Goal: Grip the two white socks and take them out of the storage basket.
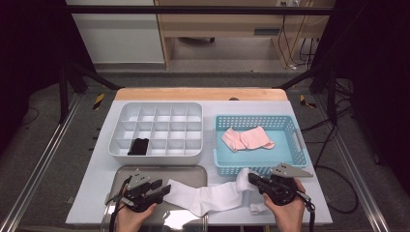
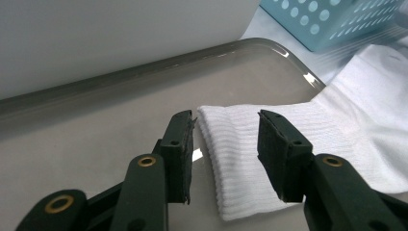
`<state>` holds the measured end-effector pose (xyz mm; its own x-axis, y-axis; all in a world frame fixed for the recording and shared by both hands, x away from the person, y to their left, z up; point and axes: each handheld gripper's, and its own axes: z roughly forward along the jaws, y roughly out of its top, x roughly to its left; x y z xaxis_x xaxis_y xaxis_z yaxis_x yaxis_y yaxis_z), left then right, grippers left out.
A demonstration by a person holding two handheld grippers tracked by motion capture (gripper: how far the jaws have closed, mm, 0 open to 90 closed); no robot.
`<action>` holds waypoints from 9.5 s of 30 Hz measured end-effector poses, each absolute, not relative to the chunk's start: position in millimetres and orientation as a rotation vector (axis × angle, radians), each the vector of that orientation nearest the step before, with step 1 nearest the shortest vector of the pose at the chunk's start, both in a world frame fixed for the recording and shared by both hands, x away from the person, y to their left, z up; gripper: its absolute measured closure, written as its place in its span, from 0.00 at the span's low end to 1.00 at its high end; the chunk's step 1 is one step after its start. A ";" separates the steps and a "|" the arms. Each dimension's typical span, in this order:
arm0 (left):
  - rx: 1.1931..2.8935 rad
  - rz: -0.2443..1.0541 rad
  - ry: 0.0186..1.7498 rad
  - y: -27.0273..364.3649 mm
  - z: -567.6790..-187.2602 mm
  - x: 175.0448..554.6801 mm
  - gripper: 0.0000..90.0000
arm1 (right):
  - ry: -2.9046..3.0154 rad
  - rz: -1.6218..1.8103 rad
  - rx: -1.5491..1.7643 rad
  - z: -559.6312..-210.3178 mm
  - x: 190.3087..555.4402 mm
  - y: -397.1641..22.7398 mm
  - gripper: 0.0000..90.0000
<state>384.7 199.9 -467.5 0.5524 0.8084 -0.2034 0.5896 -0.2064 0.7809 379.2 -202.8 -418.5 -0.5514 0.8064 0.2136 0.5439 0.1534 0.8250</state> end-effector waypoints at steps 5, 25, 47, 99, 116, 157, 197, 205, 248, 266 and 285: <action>1.911 0.309 1.127 199.1 -467.4 384.1 0.62 | 2.184 1.441 1.257 -413.7 377.2 -189.0 1.00; 1.913 0.310 1.123 198.9 -466.9 382.8 0.62 | 2.419 1.339 1.221 -458.6 388.3 -130.1 0.95; 1.917 0.309 1.116 197.2 -466.8 381.9 0.62 | 2.265 1.221 1.285 -452.5 395.7 -174.3 0.74; 1.939 0.310 1.096 188.4 -467.6 380.4 0.64 | 2.211 1.400 1.350 -445.1 381.8 -186.8 1.00; 1.959 0.180 0.961 143.3 -453.8 374.2 0.55 | 2.331 1.440 1.212 -460.1 395.9 -109.8 1.00; 2.085 0.274 0.916 146.5 -466.5 370.4 0.94 | 2.339 1.140 1.308 -478.3 418.2 -146.5 0.83; 1.943 0.337 1.026 169.7 -453.8 382.5 0.79 | 2.720 1.322 1.058 -483.8 378.8 -114.1 0.96; 1.945 0.305 0.963 146.0 -437.4 380.4 0.70 | 2.702 1.327 1.062 -484.5 379.0 -113.8 0.95; 2.001 0.203 0.833 135.0 -445.9 370.0 0.97 | 2.345 1.575 1.144 -450.4 374.4 -155.7 0.90; 1.942 0.280 0.951 177.4 -446.1 363.2 0.66 | 2.464 1.391 1.199 -468.8 377.6 -142.9 0.84; 1.844 0.366 1.088 209.7 -435.9 392.3 0.61 | 2.615 1.311 1.105 -484.3 363.9 -115.8 1.00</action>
